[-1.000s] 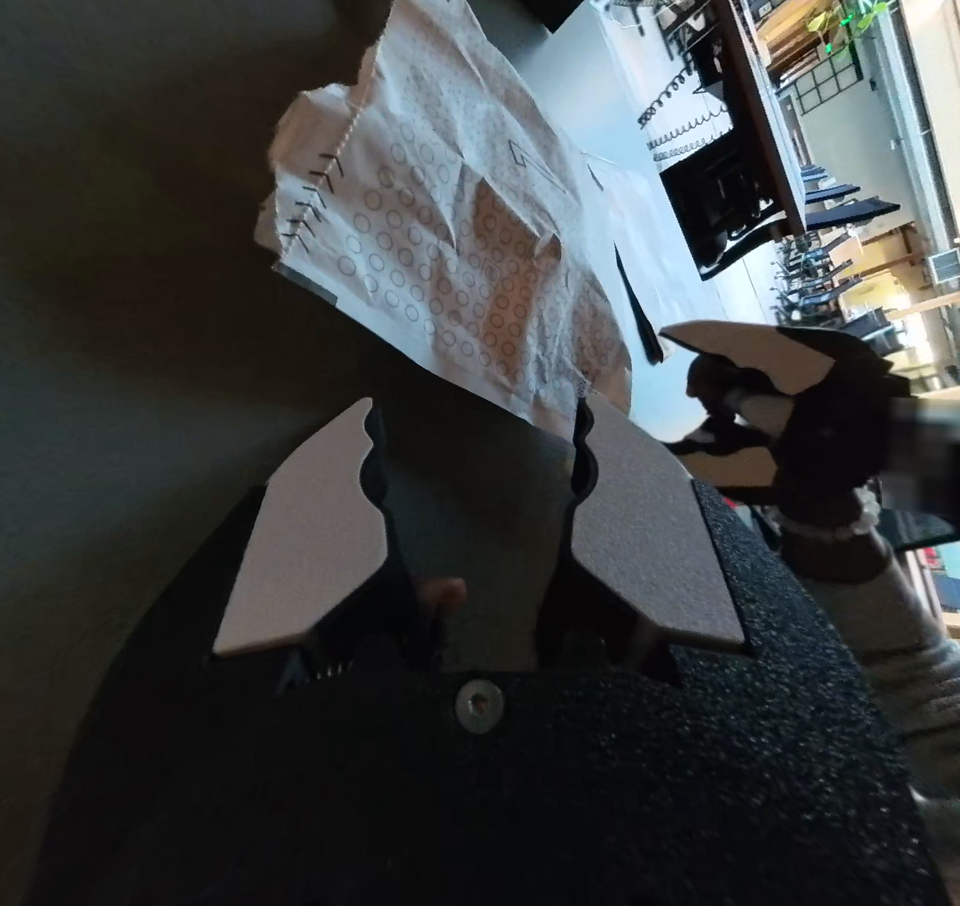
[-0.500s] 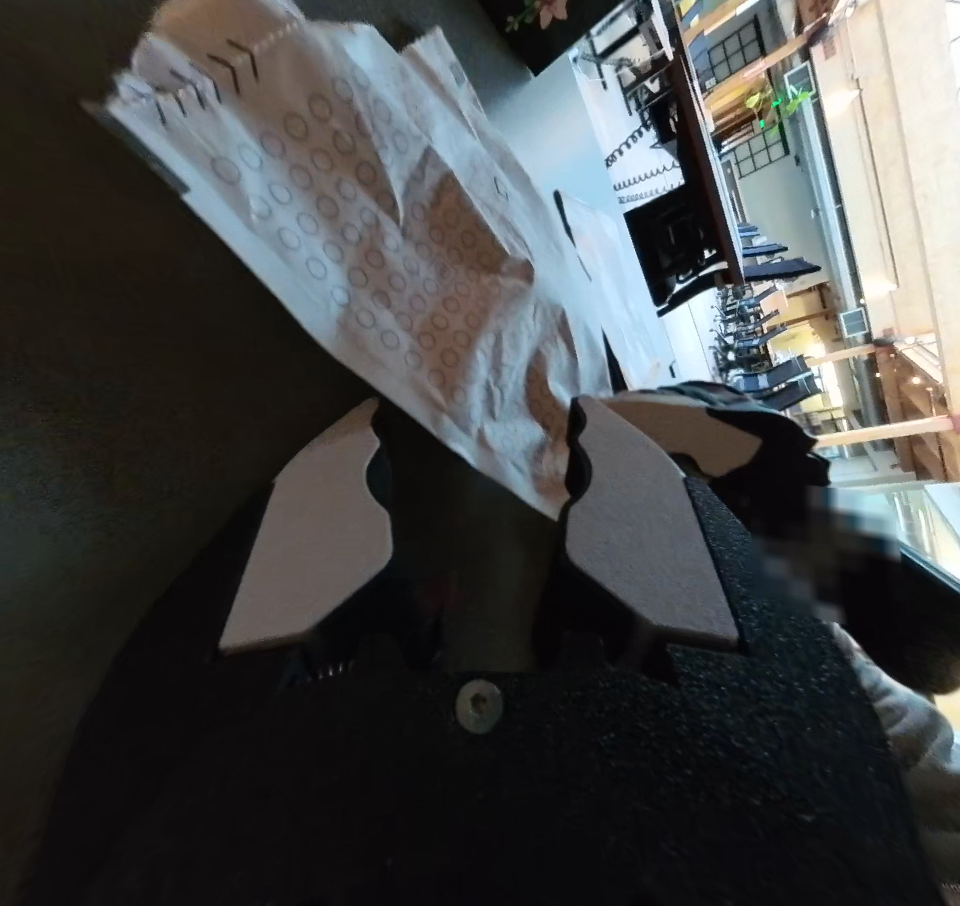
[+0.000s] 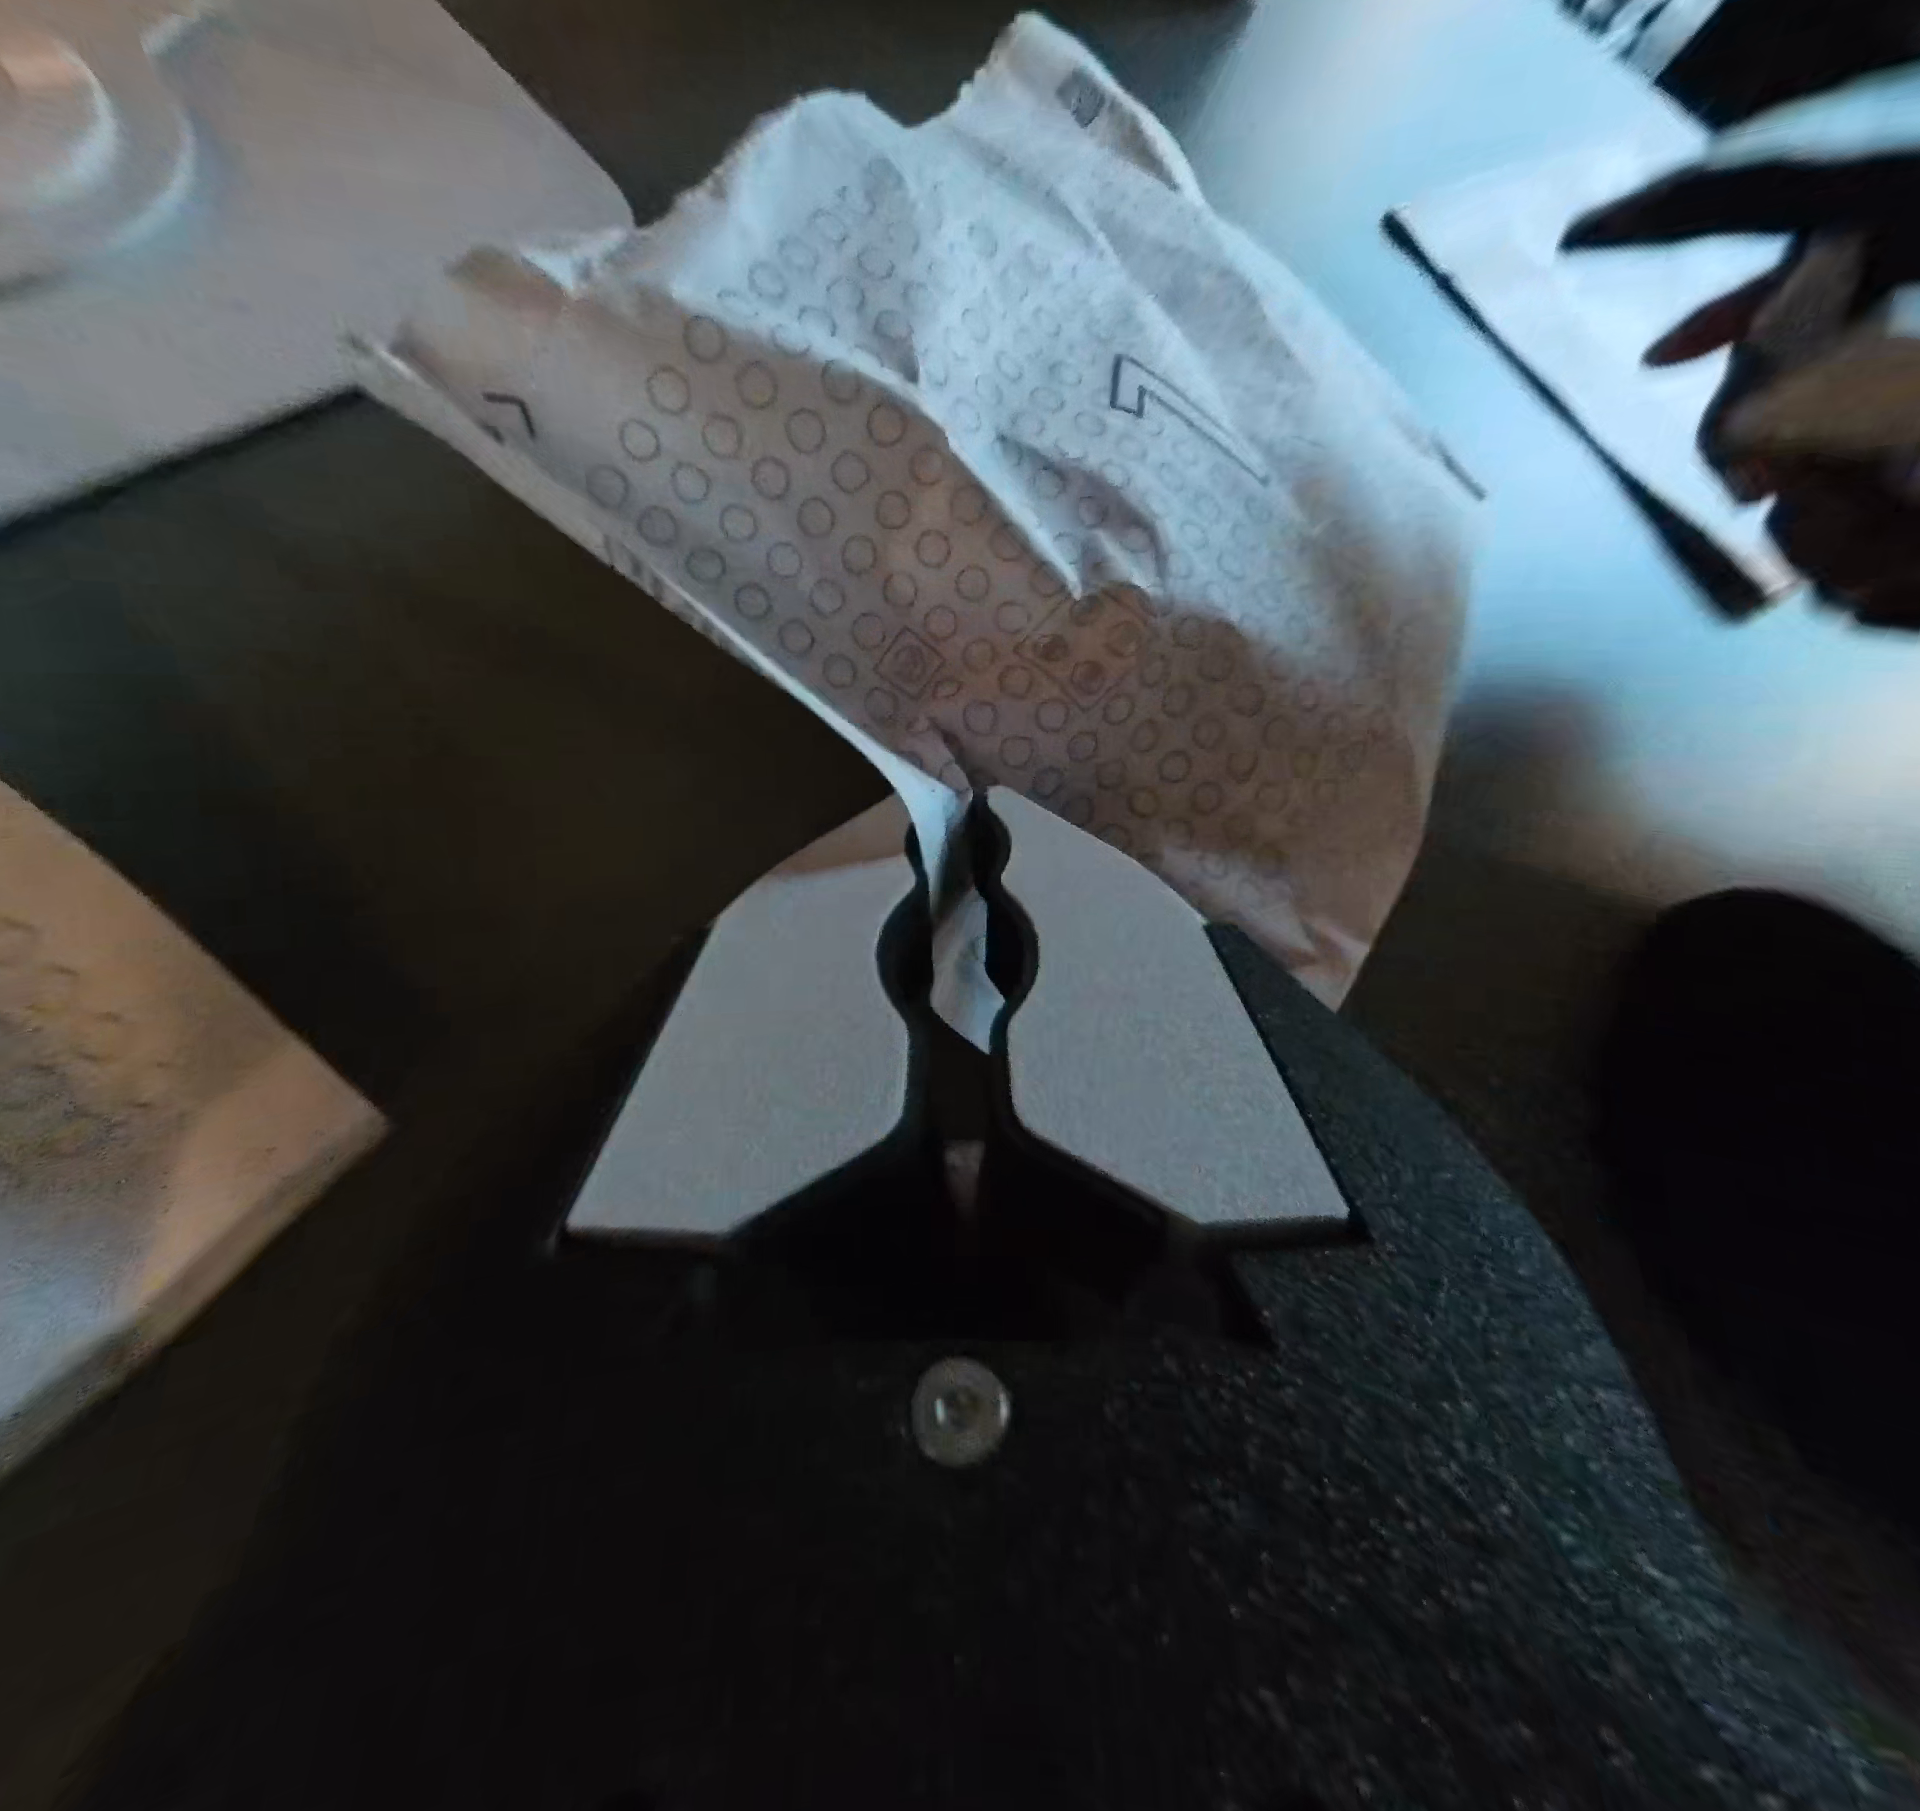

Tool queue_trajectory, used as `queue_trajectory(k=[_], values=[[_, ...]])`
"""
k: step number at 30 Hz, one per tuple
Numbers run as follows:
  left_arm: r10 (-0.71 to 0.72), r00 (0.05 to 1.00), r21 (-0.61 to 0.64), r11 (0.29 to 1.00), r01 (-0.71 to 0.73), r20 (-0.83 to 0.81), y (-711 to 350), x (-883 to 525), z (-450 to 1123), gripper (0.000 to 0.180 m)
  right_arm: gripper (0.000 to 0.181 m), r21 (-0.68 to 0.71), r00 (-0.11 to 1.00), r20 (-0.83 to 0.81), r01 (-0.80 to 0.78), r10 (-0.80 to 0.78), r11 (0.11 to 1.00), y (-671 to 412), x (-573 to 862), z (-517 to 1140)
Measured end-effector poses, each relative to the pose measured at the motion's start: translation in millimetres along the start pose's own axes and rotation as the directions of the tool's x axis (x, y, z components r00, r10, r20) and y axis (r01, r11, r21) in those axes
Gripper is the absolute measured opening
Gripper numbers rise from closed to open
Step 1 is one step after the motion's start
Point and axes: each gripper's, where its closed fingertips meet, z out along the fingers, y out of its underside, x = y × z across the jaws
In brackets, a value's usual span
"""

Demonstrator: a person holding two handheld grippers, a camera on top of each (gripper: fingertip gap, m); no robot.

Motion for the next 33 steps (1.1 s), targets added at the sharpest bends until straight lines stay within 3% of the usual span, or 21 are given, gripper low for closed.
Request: queue_trajectory(k=[4,9,11,15,22,25,27,29,31,33], values=[[0.195,0.974,-0.027,0.981,-0.193,0.112,-7,-13,1,0.004,0.054,-0.053,0.962,-0.074,-0.266,0.262,0.962,7,74,2],[0.257,0.958,-0.041,0.966,-0.253,0.131,-14,-22,7,0.005,0.055,-0.167,0.880,0.021,-0.464,0.474,0.870,21,98,48],[0.255,0.957,-0.044,0.967,-0.251,0.139,-17,-28,10,0.005,0.050,-0.245,0.863,0.049,-0.478,0.504,0.843,29,97,65],[0.216,0.951,-0.075,0.976,-0.205,0.221,-24,-50,12,0.007,0.008,-0.243,0.856,0.049,-0.490,0.515,0.837,25,102,82],[0.143,0.945,-0.098,0.988,-0.119,0.293,-33,-77,13,0.017,0.005,-0.204,0.889,-0.028,-0.453,0.458,0.868,20,107,89],[0.160,0.929,-0.032,0.987,-0.158,0.333,-40,-78,-2,0.025,0.021,-0.184,0.905,-0.105,-0.424,0.411,0.887,22,113,87],[0.137,0.937,0.051,0.986,-0.162,0.323,-50,-71,-21,0.037,0.061,-0.193,0.925,-0.198,-0.361,0.324,0.913,23,120,79],[0.122,0.946,0.100,0.982,-0.159,0.300,-58,-64,-38,0.043,0.083,-0.206,0.912,-0.347,-0.299,0.216,0.932,20,129,62],[0.109,0.955,0.113,0.983,-0.145,0.277,-59,-60,-52,0.047,0.080,-0.221,0.876,-0.462,-0.266,0.139,0.938,11,124,44],[0.087,0.959,0.118,0.985,-0.122,0.269,-56,-61,-63,0.052,0.080,-0.270,0.890,-0.447,-0.229,0.088,0.935,-2,91,41]])
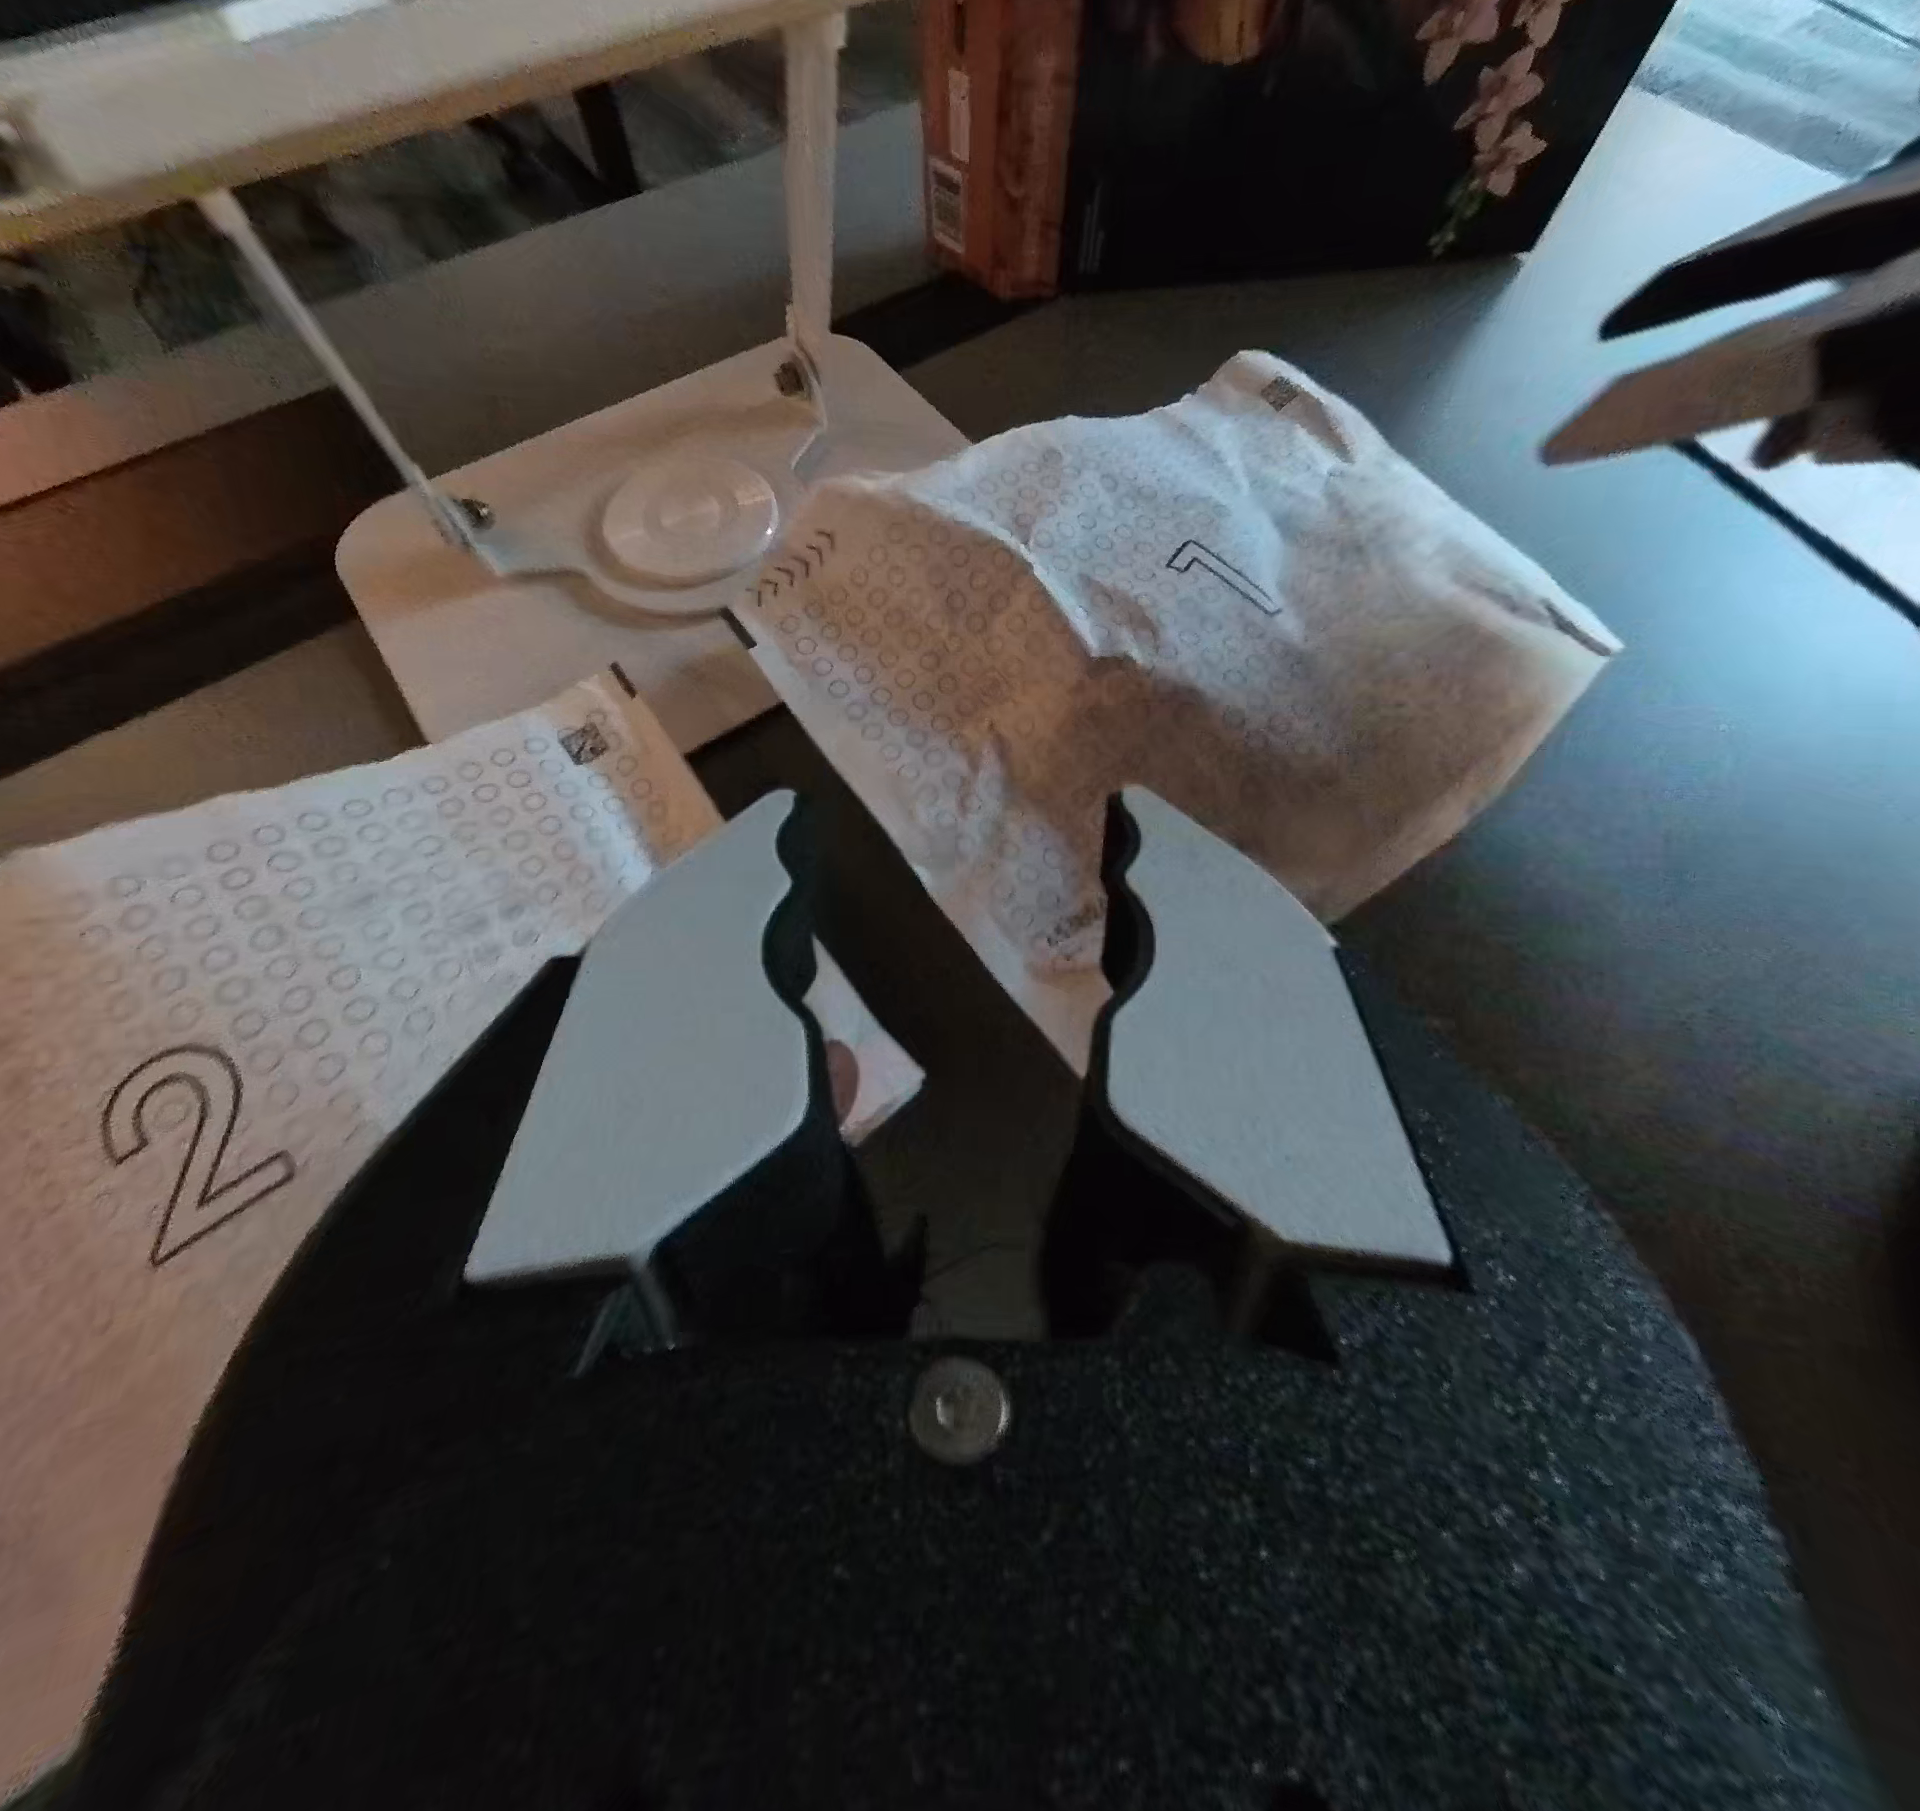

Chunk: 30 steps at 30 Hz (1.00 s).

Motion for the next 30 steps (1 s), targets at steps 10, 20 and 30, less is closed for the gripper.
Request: queue_trajectory(k=[10,20,30], values=[[-0.192,0.981,0.064,0.980,0.190,0.024,15,-21,-38,0.062,0.100,-0.249,0.874,-0.226,0.375,-0.430,0.893,-74,-127,-57],[-0.120,0.991,0.027,0.993,0.119,0.056,30,-12,-55,0.062,0.097,-0.190,0.844,-0.321,0.386,-0.429,0.903,-217,-212,-137],[-0.074,0.997,0.051,0.996,0.072,0.033,17,-15,-101,0.063,0.097,-0.016,0.895,-0.154,0.422,-0.419,0.906,-220,-214,-169]])
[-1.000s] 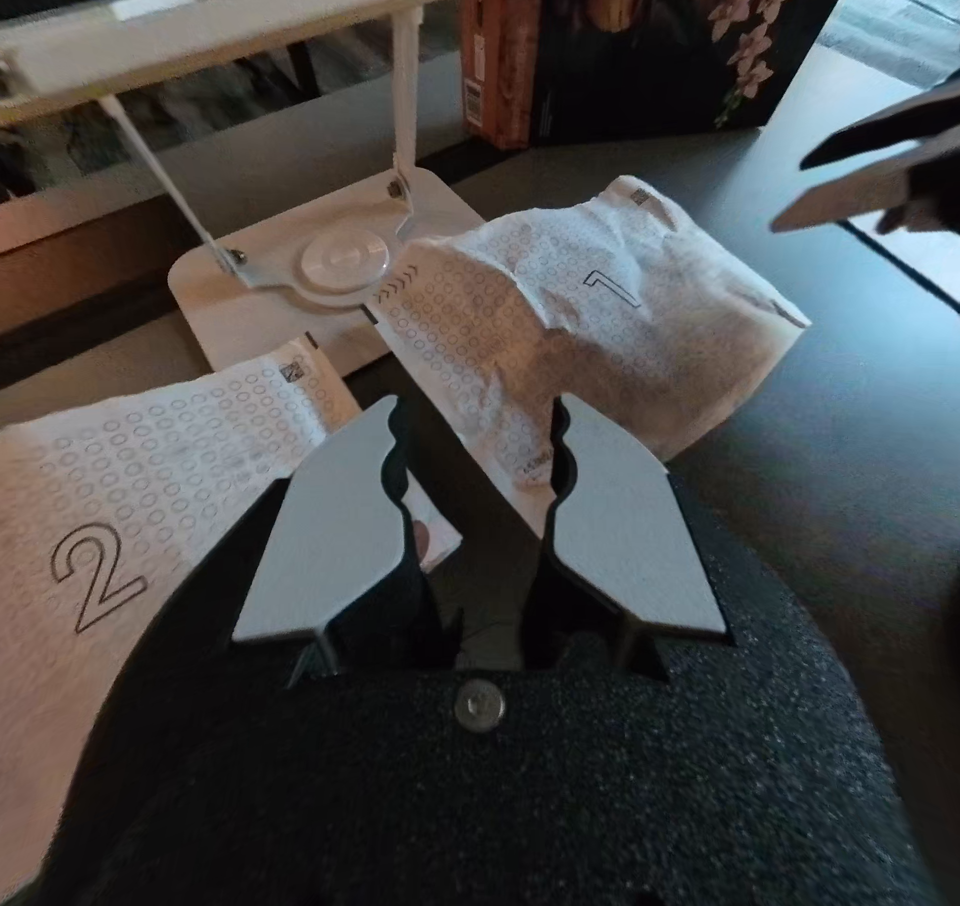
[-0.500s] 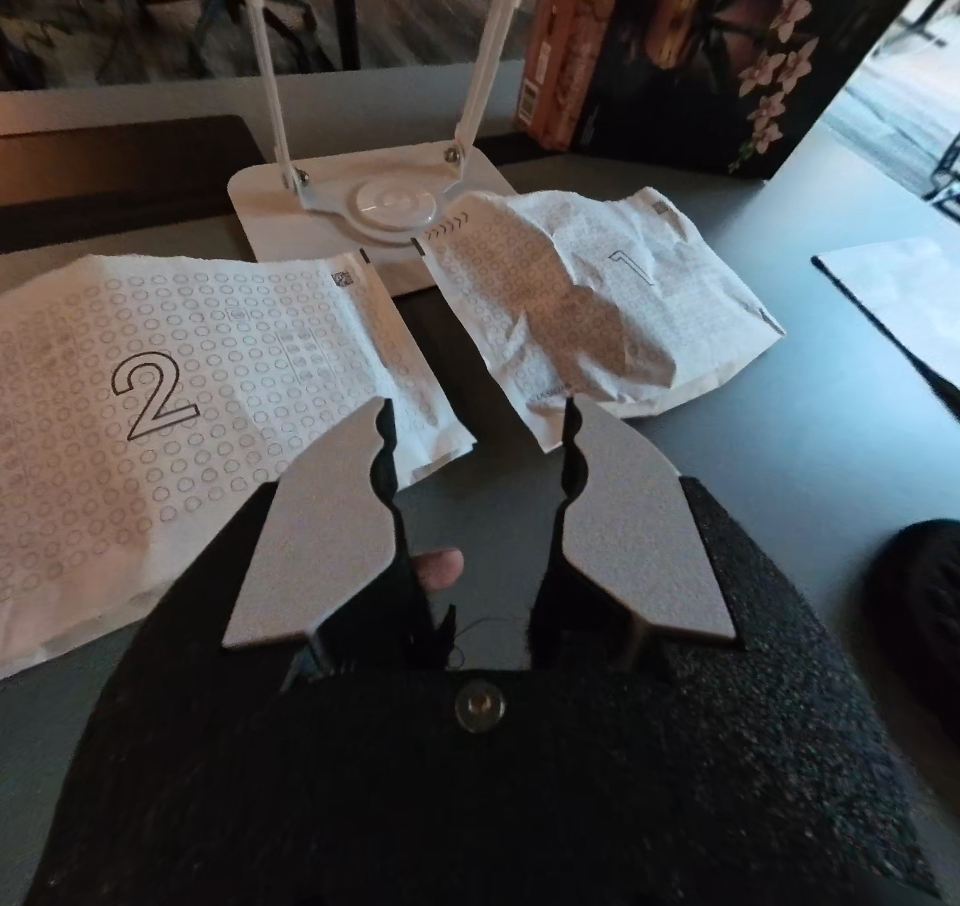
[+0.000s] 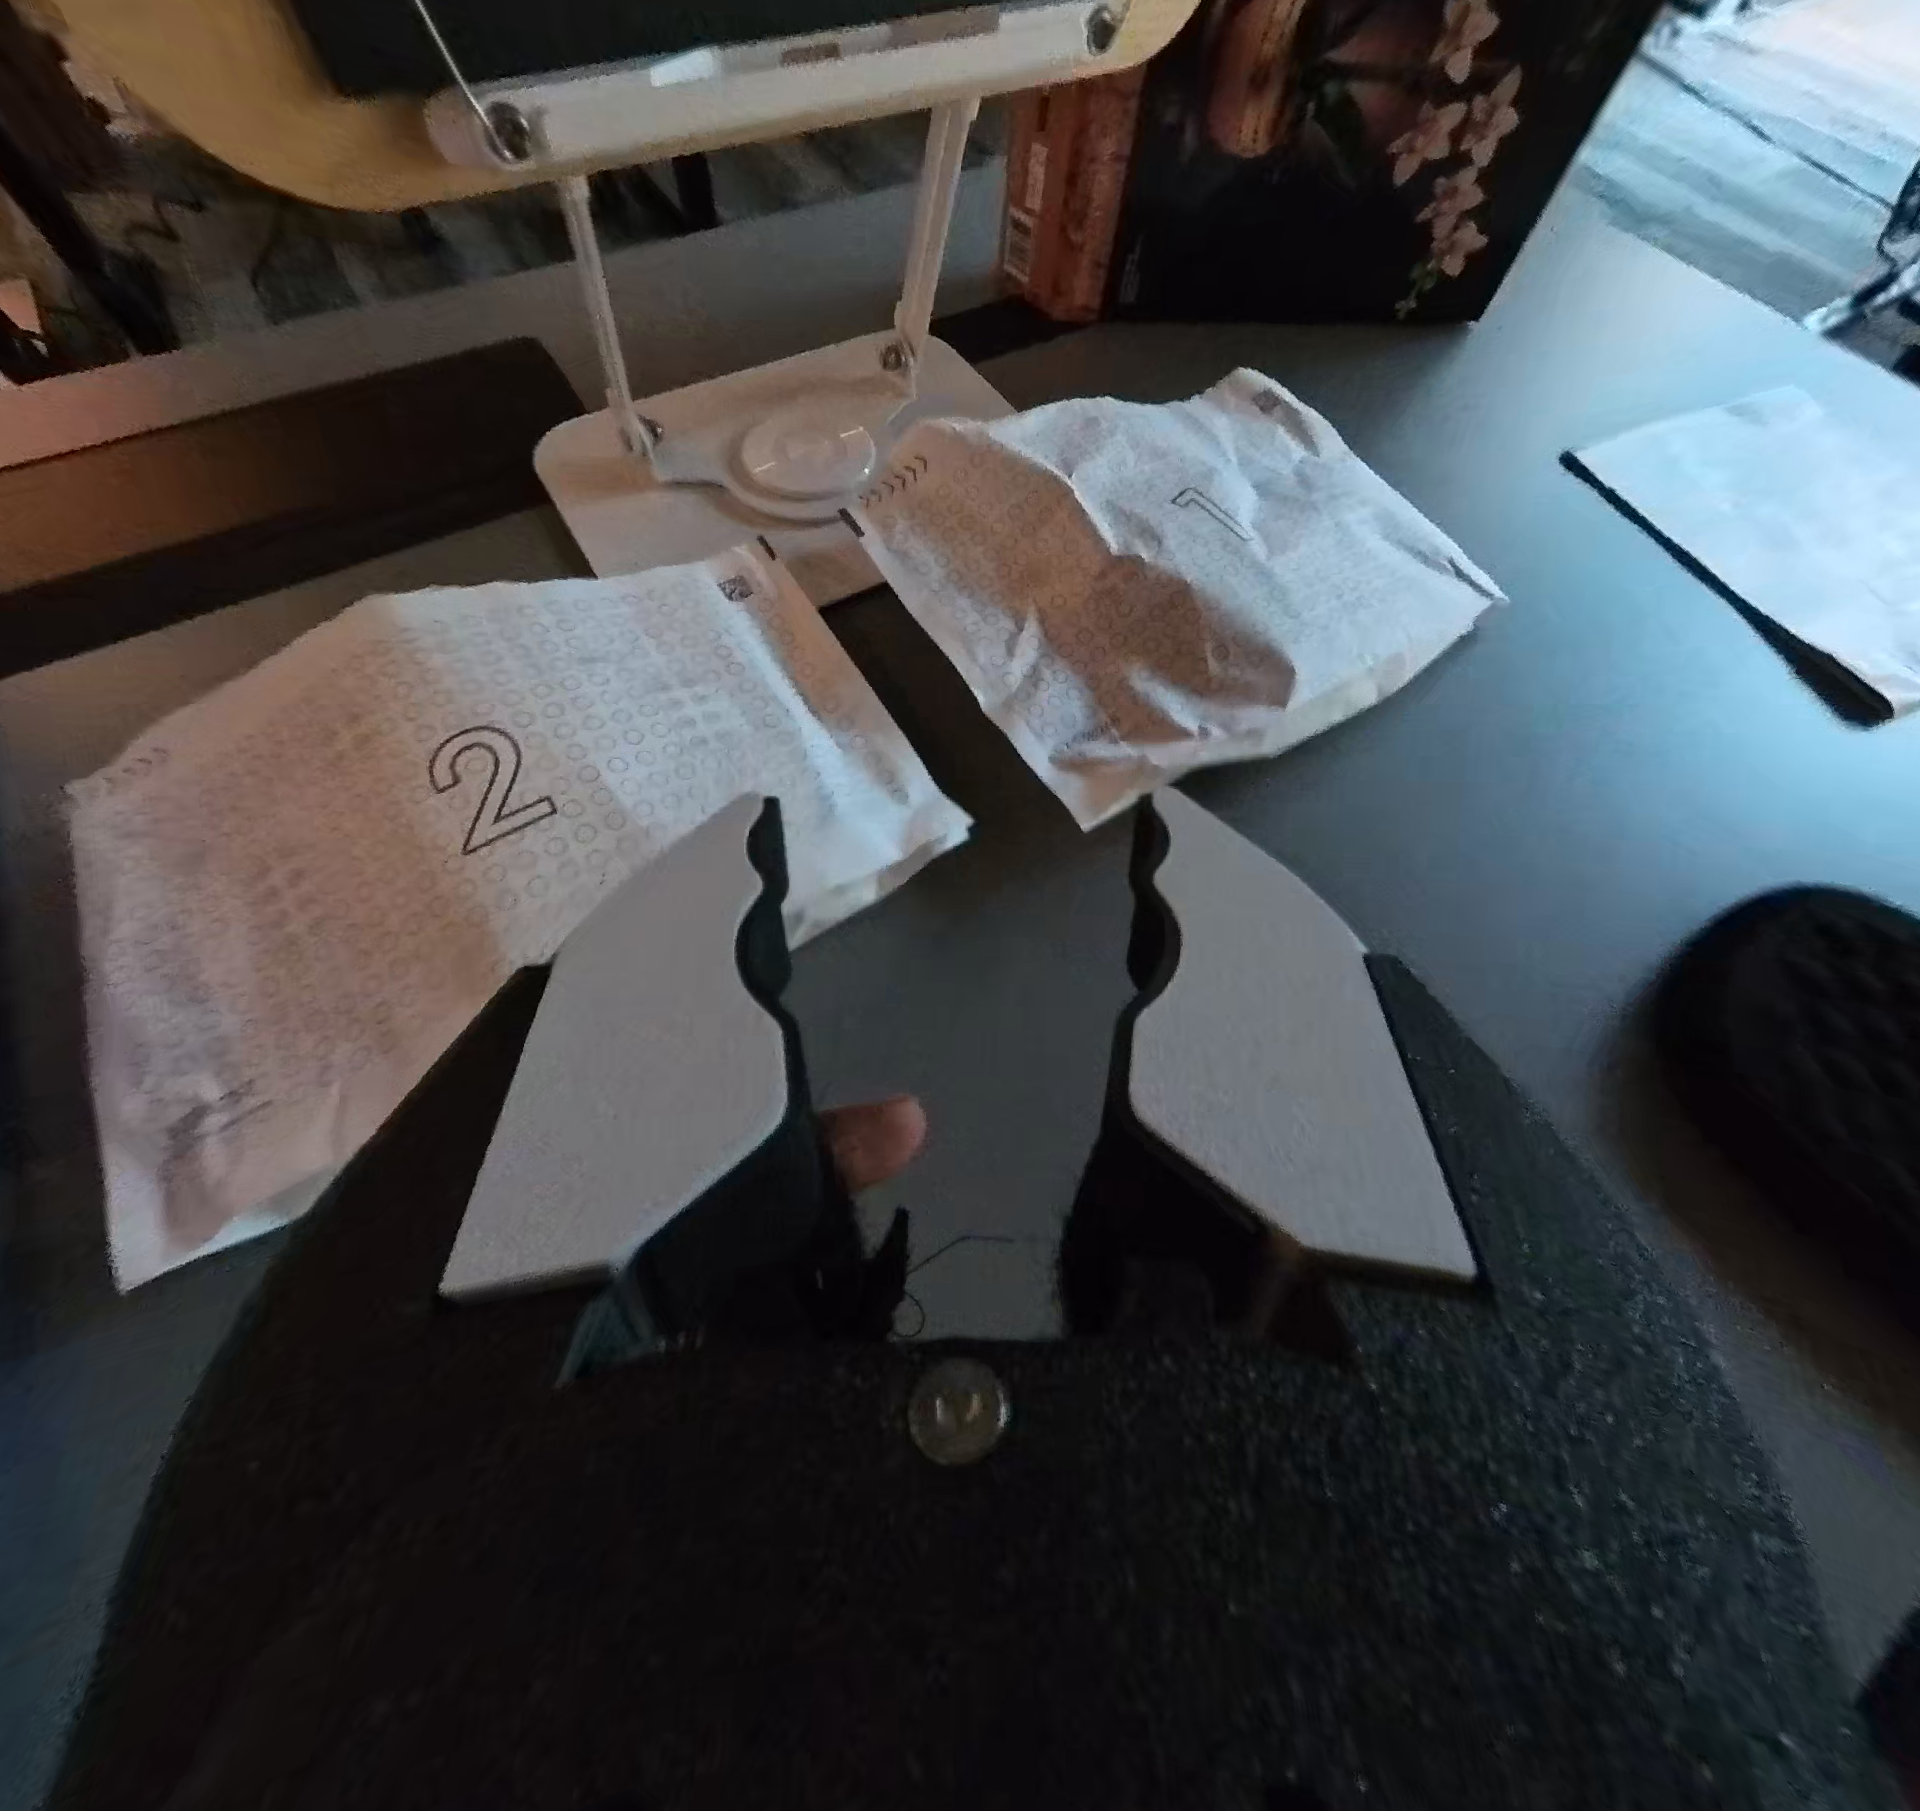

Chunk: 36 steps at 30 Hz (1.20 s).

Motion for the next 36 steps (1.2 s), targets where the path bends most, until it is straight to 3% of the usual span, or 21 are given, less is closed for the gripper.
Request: queue_trajectory(k=[5,9,12,14,18,22,31,36], values=[[0.042,0.999,-0.013,0.999,-0.042,0.005,19,-12,-39,0.075,0.095,0.110,0.976,0.216,-0.009,-0.015,0.994,93,-32,16],[0.013,0.993,0.141,0.990,-0.029,0.117,-7,-48,-62,0.075,0.092,0.211,0.930,0.357,-0.170,0.086,0.963,127,-45,34],[-0.077,0.981,0.300,0.954,0.020,0.180,-59,-78,-75,0.071,0.087,0.297,0.929,0.342,-0.247,0.138,0.922,113,-31,44],[-0.074,0.975,0.336,0.942,0.000,0.208,-90,-91,-78,0.070,0.084,0.329,0.926,0.351,-0.261,0.139,0.907,96,-28,46],[-0.016,0.976,0.274,0.961,-0.045,0.217,-113,-105,-70,0.070,0.084,0.377,0.947,0.317,-0.170,0.045,0.911,72,-35,54],[0.021,0.974,0.231,0.970,-0.075,0.226,-102,-123,-46,0.070,0.079,0.425,0.929,0.369,-0.183,0.015,0.887,71,-52,70],[-0.012,0.940,0.057,0.998,-0.008,0.341,-47,-176,-15,0.070,0.075,0.299,0.890,0.450,-0.221,0.067,0.928,102,-57,126],[0.083,0.854,-0.077,0.996,-0.050,0.514,-30,-206,-56,0.071,0.074,0.257,0.898,0.429,-0.230,0.102,0.939,113,-44,133]])
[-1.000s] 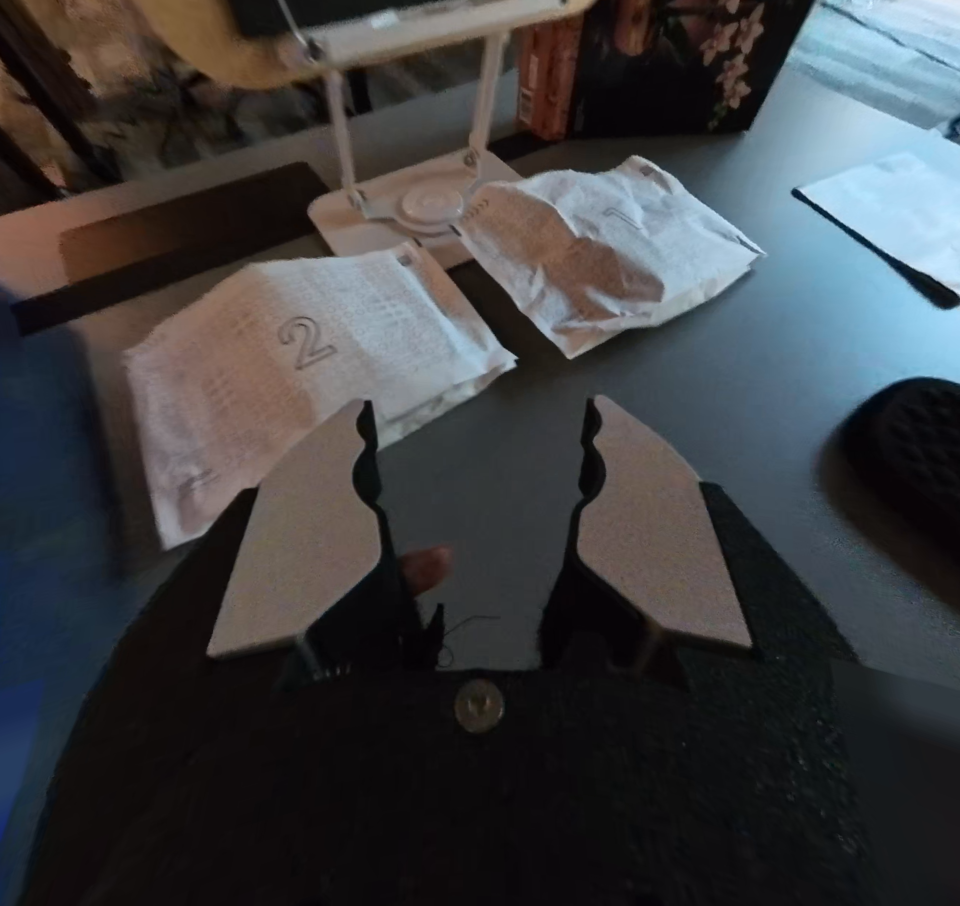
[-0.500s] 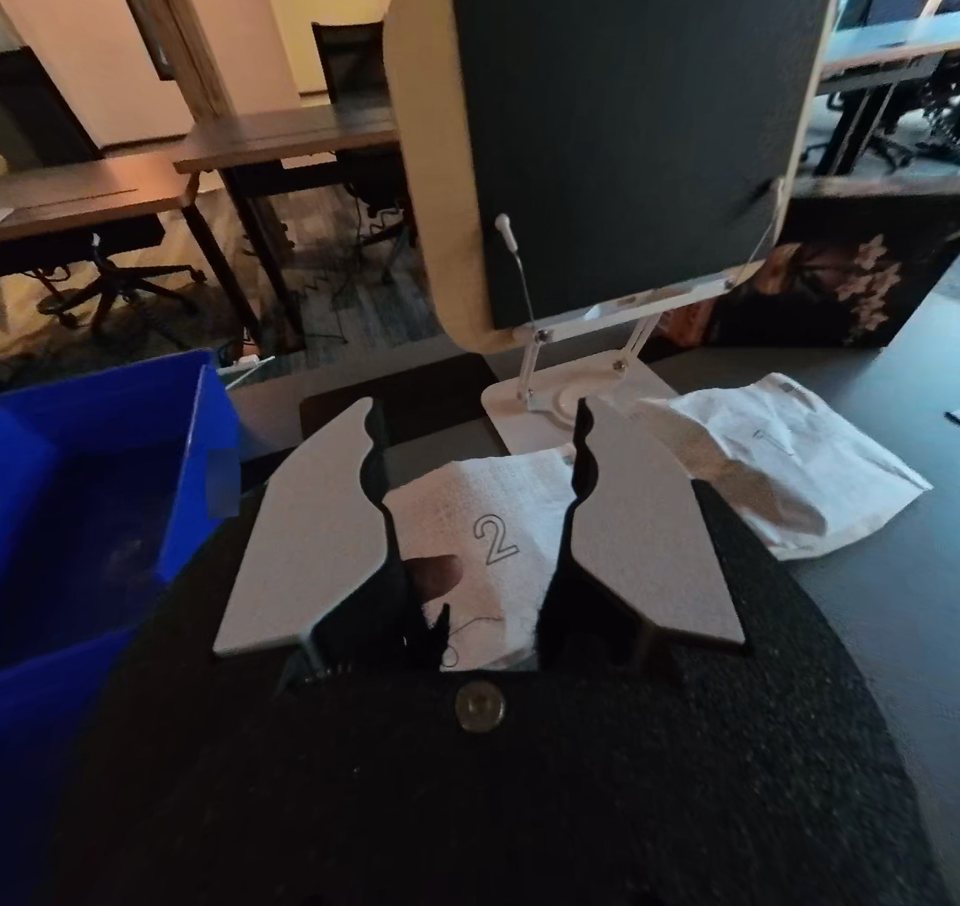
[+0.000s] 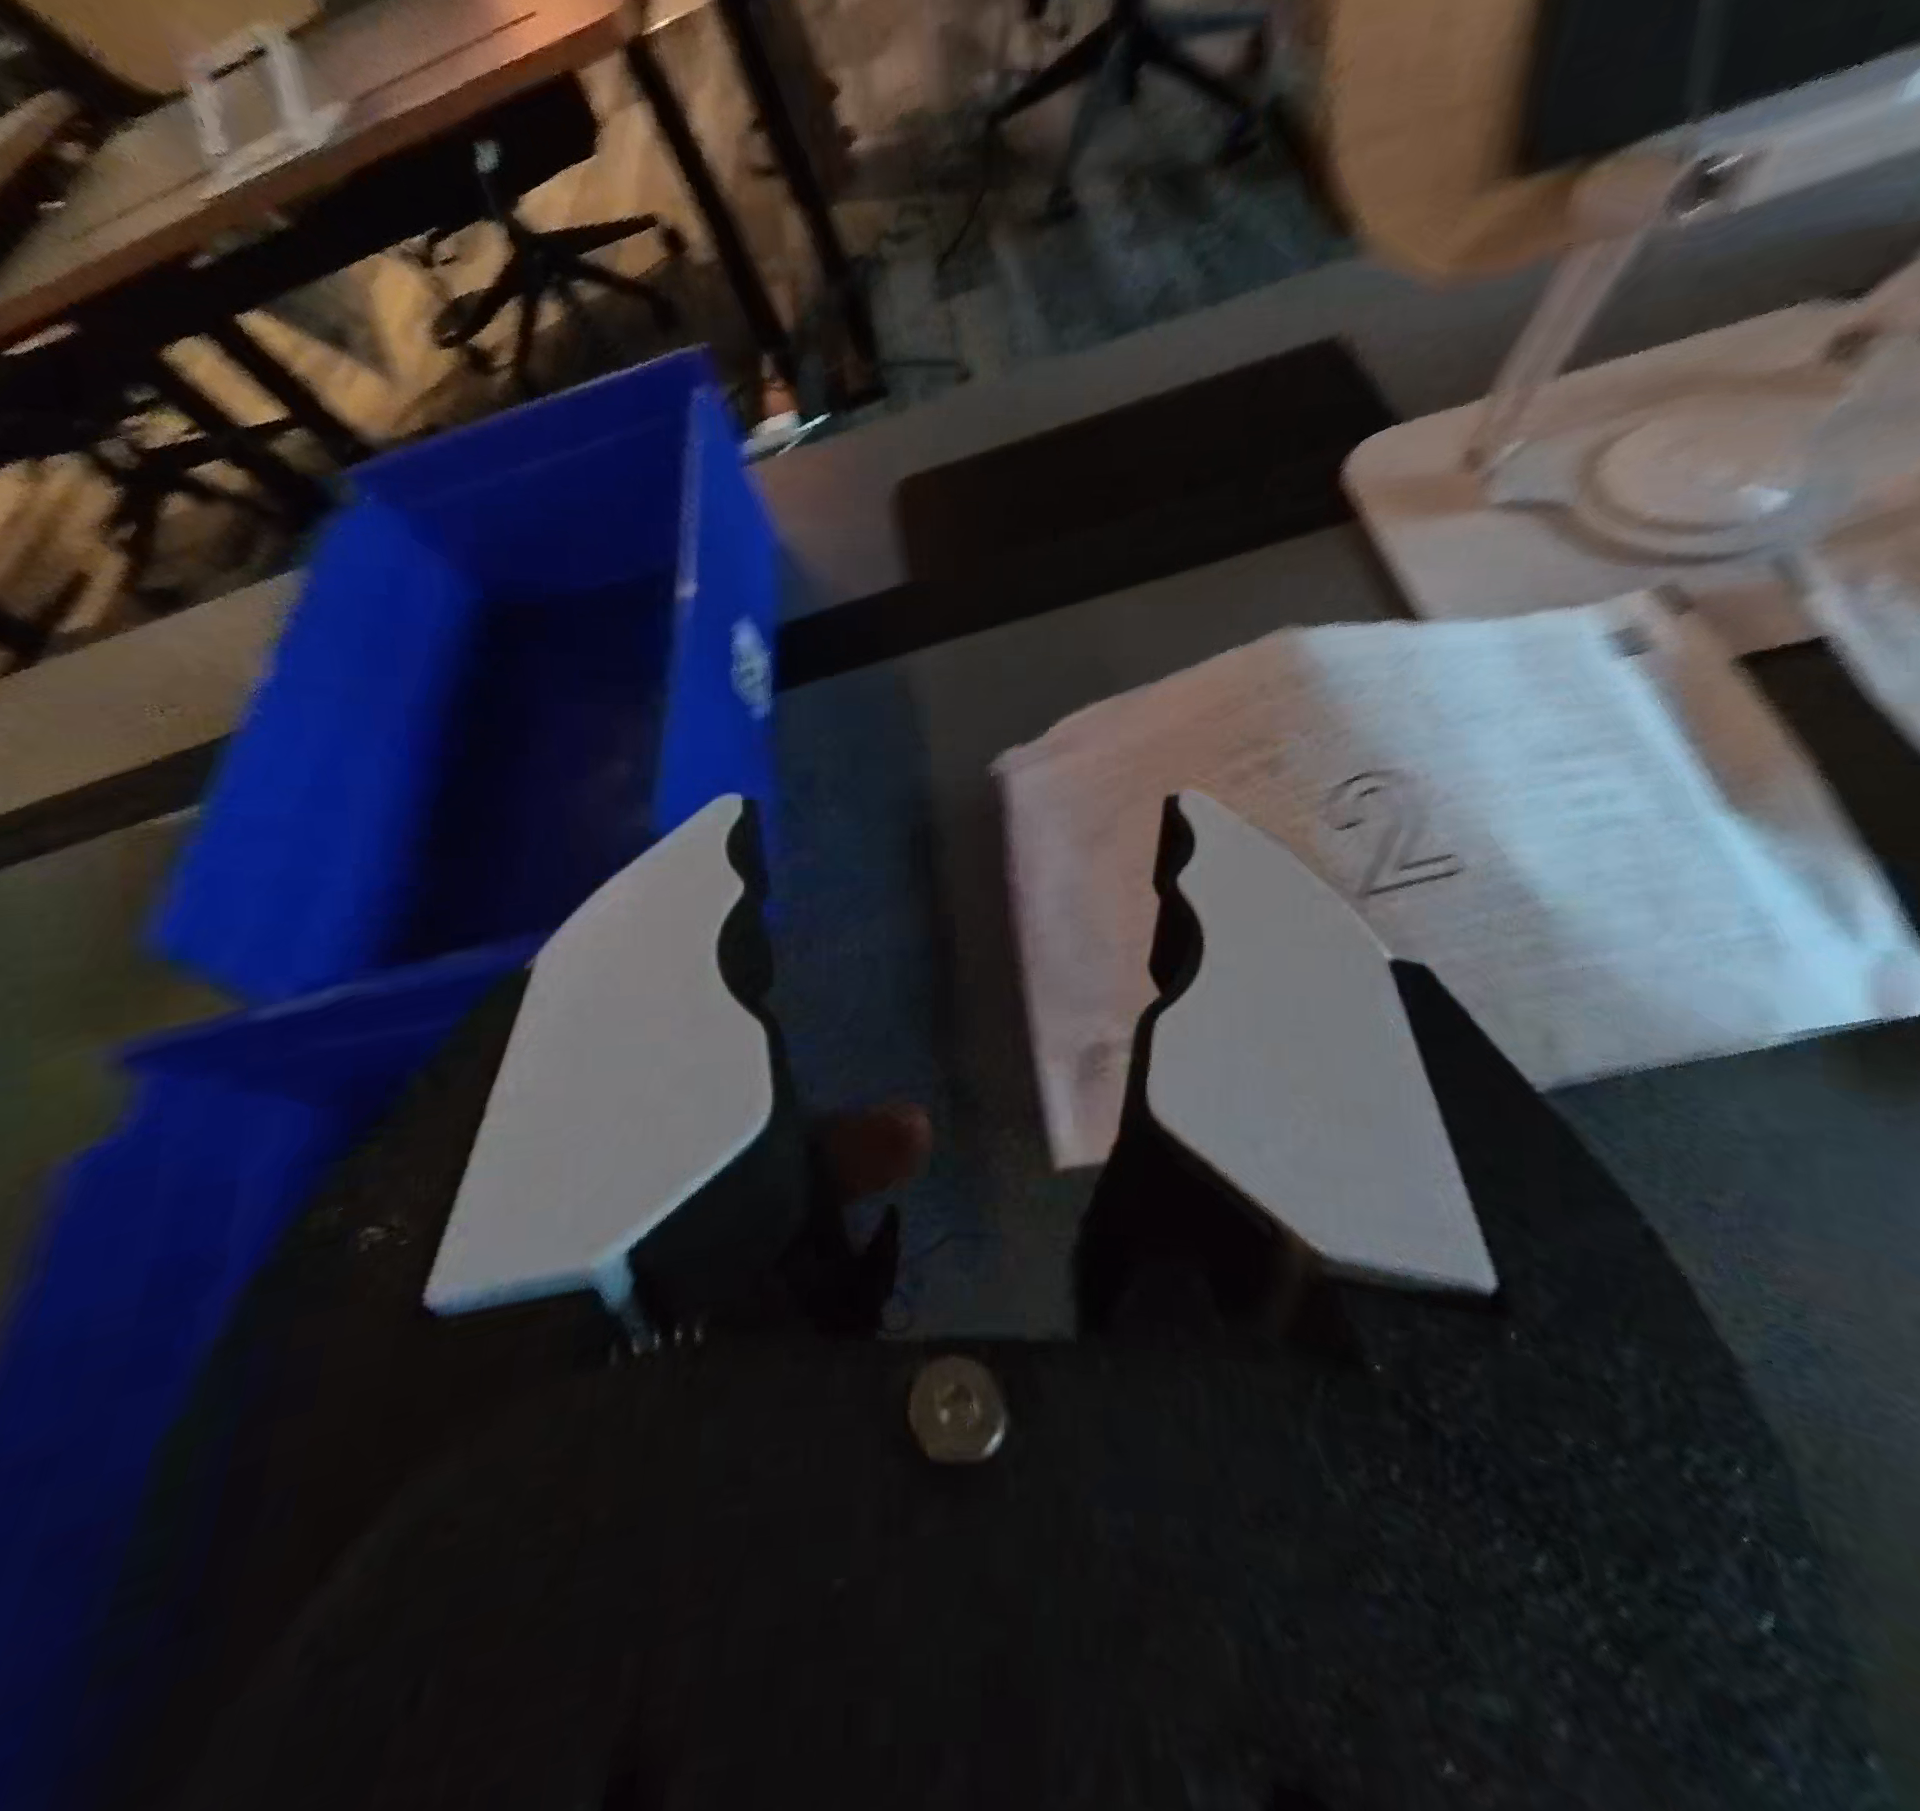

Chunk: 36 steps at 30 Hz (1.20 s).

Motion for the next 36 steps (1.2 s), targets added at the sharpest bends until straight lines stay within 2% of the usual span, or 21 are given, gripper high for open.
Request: queue_trajectory(k=[2,4,7,9,10,11,14,18,20,23,27,28,31,36], values=[[0.014,0.996,-0.075,0.997,-0.007,0.091,14,-24,-16,0.073,0.074,-0.014,1.000,-0.008,0.011,-0.011,1.000,-1,0,-7],[0.028,0.991,-0.204,0.979,-0.001,0.133,42,-41,-29,0.076,0.073,0.000,0.999,-0.025,0.041,-0.041,0.999,-7,-3,-17],[0.019,0.969,-0.340,0.938,0.068,0.246,86,-67,-45,0.073,0.073,-0.005,0.997,0.006,0.083,-0.083,0.997,-7,-15,-26],[0.088,0.974,-0.419,0.908,0.009,0.211,113,-68,-52,0.071,0.073,-0.018,0.996,0.003,0.093,-0.093,0.995,-3,-18,-28],[0.127,0.959,-0.452,0.892,0.001,0.253,118,-79,-56,0.071,0.073,-0.031,0.995,0.008,0.099,-0.098,0.995,1,-19,-28],[0.121,0.953,-0.462,0.887,0.023,0.278,117,-85,-57,0.071,0.074,-0.046,0.994,0.022,0.112,-0.112,0.993,2,-21,-28],[0.027,0.983,-0.448,0.892,0.057,0.180,108,-75,-50,0.069,0.072,-0.010,0.995,0.021,0.097,-0.097,0.995,-11,-20,-30],[0.046,0.992,-0.600,0.800,0.031,0.113,139,-72,-32,0.069,0.073,-0.005,0.994,0.044,0.098,-0.098,0.995,-10,-17,-27],[0.105,0.987,-0.651,0.759,0.001,0.125,153,-78,-21,0.066,0.073,-0.005,0.996,0.033,0.082,-0.082,0.997,-10,-11,-26],[0.163,0.969,-0.682,0.731,0.008,0.185,161,-91,-14,0.051,0.072,-0.005,0.997,0.055,0.059,-0.059,0.998,-7,-8,-22],[0.036,0.993,-0.658,0.752,0.050,0.116,164,-74,-7,0.013,0.073,-0.060,0.997,0.006,0.076,-0.076,0.995,5,4,-15],[0.008,0.994,-0.660,0.748,0.068,0.111,165,-71,-7,0.009,0.073,-0.074,0.996,-0.013,0.087,-0.089,0.993,7,7,-15],[-0.082,0.994,-0.668,0.737,0.108,0.071,164,-61,-11,0.004,0.074,-0.095,0.993,-0.036,0.107,-0.111,0.990,10,10,-14],[-0.097,0.995,-0.741,0.669,0.063,-0.003,167,-40,-28,0.004,0.073,-0.086,0.995,0.017,0.098,-0.097,0.991,10,0,-11]])
